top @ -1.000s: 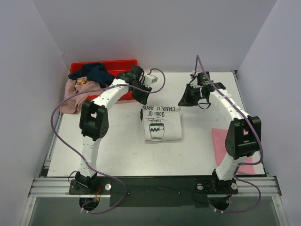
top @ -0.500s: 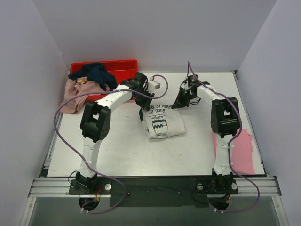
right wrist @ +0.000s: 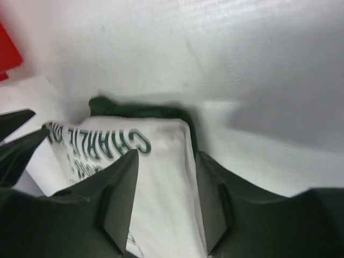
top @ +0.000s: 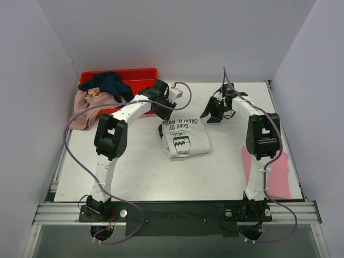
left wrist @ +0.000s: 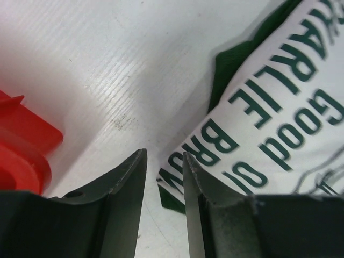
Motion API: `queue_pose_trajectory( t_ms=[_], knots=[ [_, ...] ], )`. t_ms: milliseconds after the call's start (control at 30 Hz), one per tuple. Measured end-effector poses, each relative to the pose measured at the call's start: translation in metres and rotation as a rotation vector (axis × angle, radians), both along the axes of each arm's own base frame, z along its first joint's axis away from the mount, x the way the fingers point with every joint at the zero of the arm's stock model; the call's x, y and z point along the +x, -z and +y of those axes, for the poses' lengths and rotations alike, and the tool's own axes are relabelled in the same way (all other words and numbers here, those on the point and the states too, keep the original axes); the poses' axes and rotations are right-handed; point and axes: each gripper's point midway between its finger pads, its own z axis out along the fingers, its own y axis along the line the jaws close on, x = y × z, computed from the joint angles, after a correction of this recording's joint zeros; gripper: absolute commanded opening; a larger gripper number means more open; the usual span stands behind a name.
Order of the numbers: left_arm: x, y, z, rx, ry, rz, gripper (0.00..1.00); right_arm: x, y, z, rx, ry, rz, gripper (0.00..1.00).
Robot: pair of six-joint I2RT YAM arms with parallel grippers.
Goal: Fold and stack the t-shirts
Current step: Fold the long partially folded tshirt into a neat square, then put the neatly folded tshirt into the corner of the board with the right arm
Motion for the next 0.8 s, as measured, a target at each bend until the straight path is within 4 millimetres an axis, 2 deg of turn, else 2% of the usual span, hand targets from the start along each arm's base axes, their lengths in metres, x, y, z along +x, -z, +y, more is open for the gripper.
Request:
queue_pose_trajectory(
  t_ms=[100, 167, 233, 267, 333, 367, 400, 433, 533, 600, 700, 767, 800],
  knots=[
    [-0.01, -0.025, -0.004, -0.024, 0.049, -0.033, 0.44, -0.015, -0.026, -0.013, -0.015, -0.005, -0.049, 0.57],
    [-0.031, -0.046, -0.006, -0.038, 0.119, -0.051, 0.44, -0.029, -0.047, -0.021, -0.016, -0.007, -0.086, 0.58],
    [-0.06, -0.067, -0.013, -0.052, 0.22, -0.068, 0.45, -0.042, -0.06, -0.023, -0.006, -0.02, -0.111, 0.58],
    [-0.08, -0.076, -0.018, -0.056, 0.292, -0.076, 0.47, -0.047, -0.062, -0.022, 0.003, -0.029, -0.111, 0.59],
    [-0.131, -0.087, -0.026, -0.051, 0.474, -0.092, 0.5, -0.056, -0.055, -0.018, 0.022, -0.044, -0.086, 0.59],
    [-0.15, -0.088, -0.027, -0.047, 0.546, -0.095, 0.51, -0.058, -0.047, -0.017, 0.029, -0.048, -0.065, 0.59],
    [-0.177, -0.085, -0.029, -0.037, 0.661, -0.107, 0.52, -0.06, -0.038, -0.016, 0.035, -0.051, -0.042, 0.59],
    [-0.196, -0.08, -0.028, -0.033, 0.737, -0.107, 0.53, -0.062, -0.031, -0.014, 0.04, -0.053, -0.02, 0.59],
    [-0.229, -0.057, -0.015, -0.002, 0.892, -0.105, 0.6, -0.065, -0.006, -0.009, 0.061, -0.056, 0.039, 0.59],
    [-0.233, -0.037, -0.01, 0.029, 0.94, -0.11, 0.6, -0.074, 0.005, -0.003, 0.084, -0.059, 0.075, 0.59],
    [-0.226, -0.015, -0.015, 0.079, 0.959, -0.171, 0.56, -0.085, 0.014, 0.002, 0.105, -0.059, 0.11, 0.59],
    [-0.222, -0.006, -0.022, 0.113, 0.964, -0.227, 0.44, -0.09, 0.017, 0.007, 0.131, -0.058, 0.122, 0.58],
    [-0.221, -0.001, -0.024, 0.133, 0.965, -0.249, 0.33, -0.091, 0.017, 0.01, 0.145, -0.058, 0.126, 0.54]
  ],
)
